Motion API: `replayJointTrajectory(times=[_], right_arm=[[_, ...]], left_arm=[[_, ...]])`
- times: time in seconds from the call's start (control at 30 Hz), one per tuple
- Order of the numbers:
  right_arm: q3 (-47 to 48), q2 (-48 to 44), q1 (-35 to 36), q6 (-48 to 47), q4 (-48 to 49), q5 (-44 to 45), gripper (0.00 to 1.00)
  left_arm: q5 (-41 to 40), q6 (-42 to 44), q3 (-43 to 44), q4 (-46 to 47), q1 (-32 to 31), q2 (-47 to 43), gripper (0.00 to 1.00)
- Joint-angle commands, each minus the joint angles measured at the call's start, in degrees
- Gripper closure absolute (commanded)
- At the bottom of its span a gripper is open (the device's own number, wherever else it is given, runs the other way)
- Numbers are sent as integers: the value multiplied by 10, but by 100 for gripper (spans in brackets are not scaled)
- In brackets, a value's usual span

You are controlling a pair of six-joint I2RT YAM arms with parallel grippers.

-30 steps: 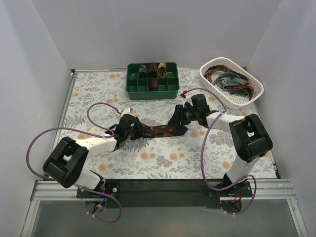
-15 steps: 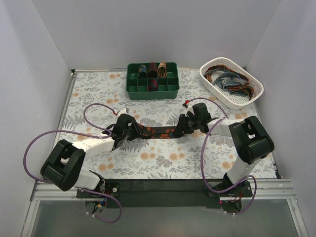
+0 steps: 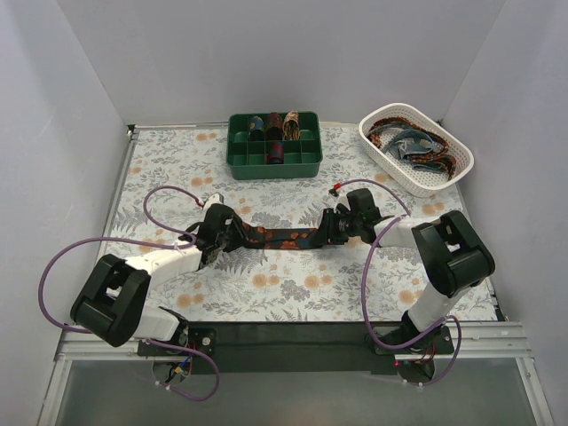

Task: Roll the ties
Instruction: Roll the tie

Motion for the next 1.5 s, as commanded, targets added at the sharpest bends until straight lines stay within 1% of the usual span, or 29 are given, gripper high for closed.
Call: replayJointTrajectory(times=[0.0,0.07,0.13,0.17,0.2,0.27,0.3,0.4,0.63,0.87,1.0,1.13,1.23,1.27,1.33,1.37,1.47], right_arm=[[4,-16,1,-14,-37,28,71],[15,-27,1,-20,-42,35,70],[30,-48,0,-33,-62,51,64],[35,-48,1,-38,-71,58,64],[39,-59,0,-44,-85,74,60],[48,-77,1,-60,-98,90,55],[50,-82,0,-65,-109,106,54],[54,-102,0,-77,-122,133,50],[48,-125,-7,-86,-134,146,48],[39,-133,-18,-86,-135,144,47],[35,-133,-21,-83,-135,141,47],[33,-126,-26,-81,-135,134,47],[30,-122,-27,-78,-134,132,47],[29,-120,-29,-78,-133,132,47],[26,-118,-31,-77,-133,131,47],[26,-118,-32,-78,-132,129,47],[21,-118,-34,-76,-129,127,47]], left_arm=[[-87,62,8,-44,10,-15,99],[-108,91,26,-66,9,-17,99],[-129,121,50,-92,3,-14,99],[-129,121,59,-101,-1,-12,98],[-154,141,68,-111,-6,-9,98],[-175,162,97,-139,-19,5,98],[-204,177,107,-151,-25,10,98],[-258,206,141,-190,-44,31,98],[-361,252,202,-243,-73,83,97],[-427,274,247,-274,-123,147,95],[-447,273,278,-302,-149,185,94],[-452,265,302,-320,-173,209,90],[-440,252,317,-335,-187,221,81],[-438,249,321,-339,-194,229,75],[-435,242,332,-349,-207,238,71],[-435,240,336,-353,-211,240,66],[-428,231,354,-364,-225,252,61]])
